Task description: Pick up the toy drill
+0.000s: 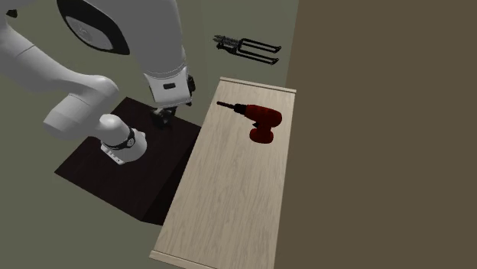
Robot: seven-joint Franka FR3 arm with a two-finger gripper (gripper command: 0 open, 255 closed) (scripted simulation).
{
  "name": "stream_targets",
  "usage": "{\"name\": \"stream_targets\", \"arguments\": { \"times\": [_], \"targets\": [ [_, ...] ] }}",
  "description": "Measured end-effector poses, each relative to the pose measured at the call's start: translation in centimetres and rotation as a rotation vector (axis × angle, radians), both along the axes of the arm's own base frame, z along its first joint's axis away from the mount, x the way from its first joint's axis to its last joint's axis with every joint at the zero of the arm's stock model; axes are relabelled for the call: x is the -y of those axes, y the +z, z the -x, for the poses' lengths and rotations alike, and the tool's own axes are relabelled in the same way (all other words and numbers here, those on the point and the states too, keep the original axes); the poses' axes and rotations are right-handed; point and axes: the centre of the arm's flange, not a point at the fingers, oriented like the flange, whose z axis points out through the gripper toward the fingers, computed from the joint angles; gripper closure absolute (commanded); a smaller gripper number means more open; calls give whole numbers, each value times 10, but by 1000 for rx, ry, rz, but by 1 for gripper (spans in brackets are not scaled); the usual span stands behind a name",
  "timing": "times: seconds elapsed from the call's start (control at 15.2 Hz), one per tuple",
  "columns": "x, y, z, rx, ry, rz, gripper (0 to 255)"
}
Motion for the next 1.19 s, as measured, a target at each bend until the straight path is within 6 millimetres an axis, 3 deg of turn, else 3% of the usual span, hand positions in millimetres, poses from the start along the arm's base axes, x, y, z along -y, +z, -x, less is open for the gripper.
{"name": "stream_targets", "arguments": {
  "times": [0.92, 1.19],
  "targets": [
    [-75, 71, -144, 61, 90, 43, 0],
    [-82, 60, -156, 65, 95, 46, 0]
  ]
}}
